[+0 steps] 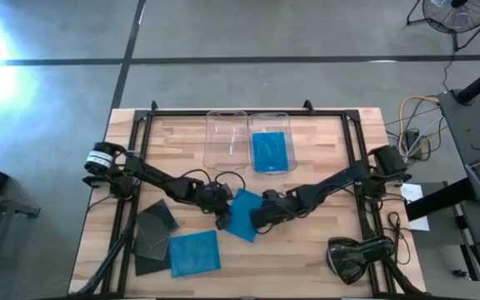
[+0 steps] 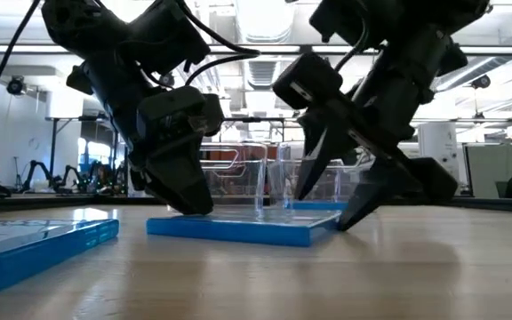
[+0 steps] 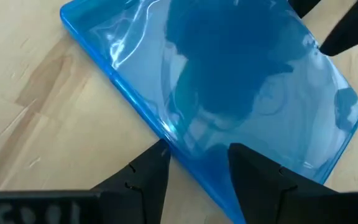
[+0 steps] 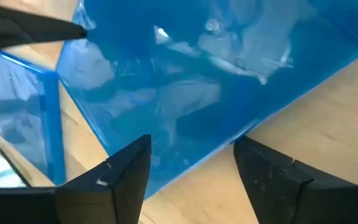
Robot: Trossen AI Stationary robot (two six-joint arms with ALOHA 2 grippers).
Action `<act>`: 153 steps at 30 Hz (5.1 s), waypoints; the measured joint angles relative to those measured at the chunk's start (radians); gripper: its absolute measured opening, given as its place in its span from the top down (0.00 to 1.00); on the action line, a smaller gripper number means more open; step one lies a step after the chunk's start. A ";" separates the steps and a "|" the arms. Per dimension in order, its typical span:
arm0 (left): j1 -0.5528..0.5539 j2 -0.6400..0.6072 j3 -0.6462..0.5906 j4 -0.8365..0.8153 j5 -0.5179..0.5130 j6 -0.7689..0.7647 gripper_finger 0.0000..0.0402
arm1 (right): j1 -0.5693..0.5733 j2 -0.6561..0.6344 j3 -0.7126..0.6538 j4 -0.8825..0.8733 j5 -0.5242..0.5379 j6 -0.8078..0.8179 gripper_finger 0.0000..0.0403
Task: Pick & place jewel cases by type
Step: Put the right blue CD case into the right transparent bin, then put the blue CD case into the right transparent bin
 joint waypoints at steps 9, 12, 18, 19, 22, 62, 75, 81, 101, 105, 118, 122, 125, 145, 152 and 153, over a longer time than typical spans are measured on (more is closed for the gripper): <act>-0.005 0.000 -0.002 -0.062 0.054 0.018 0.63 | -0.009 -0.149 0.024 0.038 0.209 -0.097 0.44; -0.003 0.001 -0.002 -0.056 0.063 0.018 0.63 | -0.023 -0.134 0.024 0.047 0.224 -0.100 0.44; -0.004 0.001 0.006 -0.031 0.052 0.020 0.63 | -0.024 -0.053 0.055 0.037 0.149 -0.105 0.44; -0.004 0.001 0.006 -0.029 0.051 0.020 0.63 | -0.025 -0.051 0.060 0.032 0.133 -0.115 0.44; -0.004 0.001 0.006 -0.023 0.044 0.018 0.63 | -0.030 -0.052 0.079 0.043 0.081 -0.147 0.45; -0.353 -0.573 -0.110 -0.503 0.015 -0.258 0.63 | -0.708 -0.394 0.207 -0.830 -0.152 -0.857 0.44; -0.429 -0.400 -0.153 -0.235 -0.094 0.181 0.63 | -0.129 -0.476 0.269 -0.933 0.277 -0.649 0.40; -0.432 -0.284 -0.105 -0.092 -0.095 0.534 0.63 | 0.014 -0.405 0.268 -0.931 0.345 -0.492 0.42; -0.045 -0.221 -0.073 0.034 -0.201 0.084 0.63 | 0.080 -0.332 0.251 -0.827 0.281 -0.007 0.43; -0.065 -0.392 -0.037 -0.199 -0.300 0.145 0.63 | 0.081 -0.234 0.204 -0.555 0.151 0.022 0.43; -0.101 -0.516 -0.304 -0.334 -0.107 0.064 0.63 | 0.078 0.142 0.273 -0.129 0.045 0.121 0.43; -0.104 -0.490 -0.375 -0.230 -0.053 0.044 0.63 | 0.072 0.235 0.313 -0.008 0.041 0.173 0.43; -0.105 -0.478 -0.381 -0.179 -0.038 0.046 0.63 | 0.057 0.289 0.348 -0.017 0.044 0.202 0.43; -0.106 -0.414 -0.381 0.010 0.092 0.159 0.63 | -0.046 0.231 0.519 -0.132 0.132 -0.185 0.43; -0.107 -0.418 -0.380 0.075 0.099 0.184 0.63 | -0.052 0.207 0.525 -0.113 0.198 -0.187 0.43; -0.107 -0.418 -0.379 0.081 0.100 0.186 0.63 | -0.051 0.207 0.525 -0.112 0.181 -0.174 0.43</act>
